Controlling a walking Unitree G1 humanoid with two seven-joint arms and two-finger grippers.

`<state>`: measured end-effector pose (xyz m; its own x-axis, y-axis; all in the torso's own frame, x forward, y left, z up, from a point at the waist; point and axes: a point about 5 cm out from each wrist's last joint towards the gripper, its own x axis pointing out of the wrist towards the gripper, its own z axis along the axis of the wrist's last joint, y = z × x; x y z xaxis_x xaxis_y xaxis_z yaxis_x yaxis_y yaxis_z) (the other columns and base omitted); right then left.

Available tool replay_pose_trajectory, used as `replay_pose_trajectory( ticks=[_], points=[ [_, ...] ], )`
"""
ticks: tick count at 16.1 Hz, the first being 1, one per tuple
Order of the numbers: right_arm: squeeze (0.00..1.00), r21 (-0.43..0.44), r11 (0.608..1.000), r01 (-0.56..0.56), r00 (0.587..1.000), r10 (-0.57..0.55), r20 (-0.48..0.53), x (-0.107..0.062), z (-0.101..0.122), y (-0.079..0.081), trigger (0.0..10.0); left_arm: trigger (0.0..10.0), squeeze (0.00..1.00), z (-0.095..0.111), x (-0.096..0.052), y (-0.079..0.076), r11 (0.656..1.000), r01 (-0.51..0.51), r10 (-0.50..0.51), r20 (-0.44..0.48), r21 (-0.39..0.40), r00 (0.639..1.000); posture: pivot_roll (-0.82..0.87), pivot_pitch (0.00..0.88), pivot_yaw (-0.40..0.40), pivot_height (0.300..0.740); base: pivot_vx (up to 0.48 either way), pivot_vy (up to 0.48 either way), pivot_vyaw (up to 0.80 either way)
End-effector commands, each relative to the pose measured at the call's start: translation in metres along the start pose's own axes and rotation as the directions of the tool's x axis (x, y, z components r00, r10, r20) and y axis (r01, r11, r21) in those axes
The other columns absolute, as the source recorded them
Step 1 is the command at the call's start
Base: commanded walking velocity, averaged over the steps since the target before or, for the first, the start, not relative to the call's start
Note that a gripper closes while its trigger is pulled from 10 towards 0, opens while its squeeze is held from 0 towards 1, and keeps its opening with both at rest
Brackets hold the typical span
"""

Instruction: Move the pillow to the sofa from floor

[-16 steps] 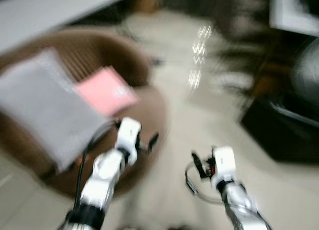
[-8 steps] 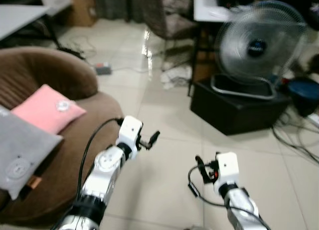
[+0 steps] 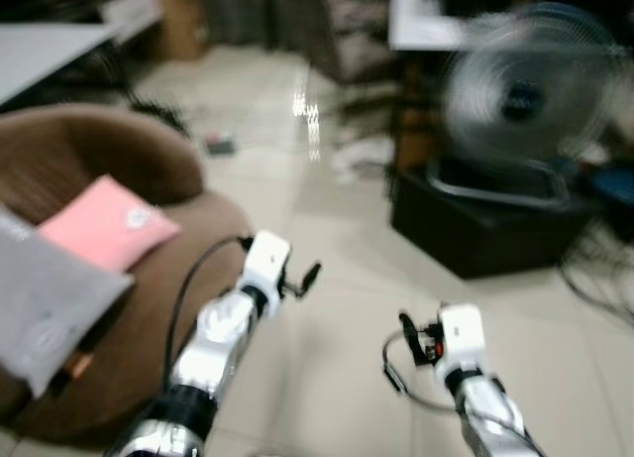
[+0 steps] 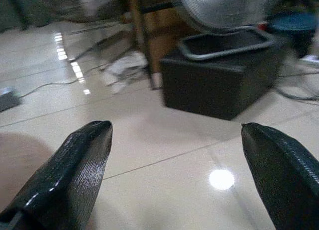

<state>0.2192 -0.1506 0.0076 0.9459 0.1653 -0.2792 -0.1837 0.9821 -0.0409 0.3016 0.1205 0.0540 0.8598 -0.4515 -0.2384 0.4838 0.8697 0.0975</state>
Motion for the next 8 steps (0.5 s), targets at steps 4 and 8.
replay_pose_trajectory(
  ticks=[4, 8],
  points=[
    [0.0, -0.001, 1.0, -0.023, 1.0, 0.023, 0.013, 0.0051, 0.0015, 0.0091, 10.0, 10.0, 0.0, 0.0051, 0.0026, 0.0035, 0.999, 0.002, -0.002, 0.008, 0.034, 1.0, -0.05, 0.018, 0.068, 0.74, 0.48, 0.0, 0.0],
    [0.0, -0.007, 1.0, -0.026, 1.0, 0.026, 0.018, 0.0062, 0.0002, 0.0099, 10.0, 10.0, 0.0, 0.0052, 0.0048, 0.0017, 0.999, 0.013, -0.013, 0.004, 0.038, 1.0, -0.06, 0.021, 0.07, 0.74, 0.48, 0.0, 0.0]
  ],
)
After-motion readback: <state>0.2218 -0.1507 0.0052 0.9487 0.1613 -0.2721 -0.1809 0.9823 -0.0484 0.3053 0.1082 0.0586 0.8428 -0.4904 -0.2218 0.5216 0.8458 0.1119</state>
